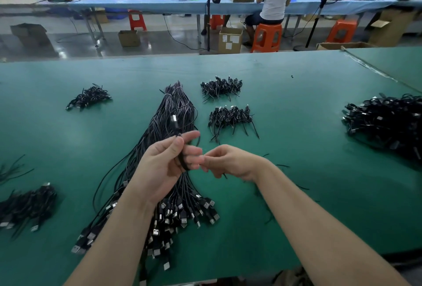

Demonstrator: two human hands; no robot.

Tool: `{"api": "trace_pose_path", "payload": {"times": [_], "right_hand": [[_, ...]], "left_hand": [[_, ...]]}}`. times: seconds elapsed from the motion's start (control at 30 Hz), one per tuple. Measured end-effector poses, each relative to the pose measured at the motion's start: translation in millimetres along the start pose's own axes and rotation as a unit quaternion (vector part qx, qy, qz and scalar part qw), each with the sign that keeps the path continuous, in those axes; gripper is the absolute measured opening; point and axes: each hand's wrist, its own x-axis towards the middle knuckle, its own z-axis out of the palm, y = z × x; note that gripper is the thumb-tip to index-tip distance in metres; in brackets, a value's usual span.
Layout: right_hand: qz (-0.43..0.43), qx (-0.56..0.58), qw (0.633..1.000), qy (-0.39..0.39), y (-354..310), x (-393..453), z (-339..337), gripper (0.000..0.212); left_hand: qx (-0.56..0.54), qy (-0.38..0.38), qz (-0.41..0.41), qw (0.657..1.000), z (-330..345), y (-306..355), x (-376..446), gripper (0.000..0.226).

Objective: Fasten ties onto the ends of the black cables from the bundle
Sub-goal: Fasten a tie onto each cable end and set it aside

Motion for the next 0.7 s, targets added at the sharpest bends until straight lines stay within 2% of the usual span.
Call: {"api": "trace_pose_path", "payload": {"times": [0.1, 0.2, 0.3, 0.4, 0.53, 0.7], "right_hand": [[0.038, 0.062, 0.997, 0.024, -5, 3, -14, 0.045], [0.052, 0.108, 0.991, 0.066, -13, 4, -22, 0.051], [0.041, 0.118, 0.991, 0.053, -21, 2, -22, 0.044], [0.033, 0.093, 0.994, 0.036, -28, 1, -16, 0.04], [0.015, 0.043, 0.998, 0.038, -36, 1, -9, 0.038], [-0.008, 0.009, 0.999, 0.048, -34, 4, 1, 0.037]], "left_hand": [[0.068, -0.067, -0.058, 0.994, -3, 1, -9, 0.036], [0.142, -0.082, -0.103, 0.981, -1, -5, -13, 0.032], [0.172, -0.052, -0.116, 0.977, 3, -17, -10, 0.029], [0.213, 0.02, -0.09, 0.973, 4, -29, -2, 0.026], [0.137, 0.11, -0.05, 0.983, 7, -39, 7, 0.03], [-0.013, 0.17, -0.038, 0.985, 18, -33, 19, 0.031]]}}
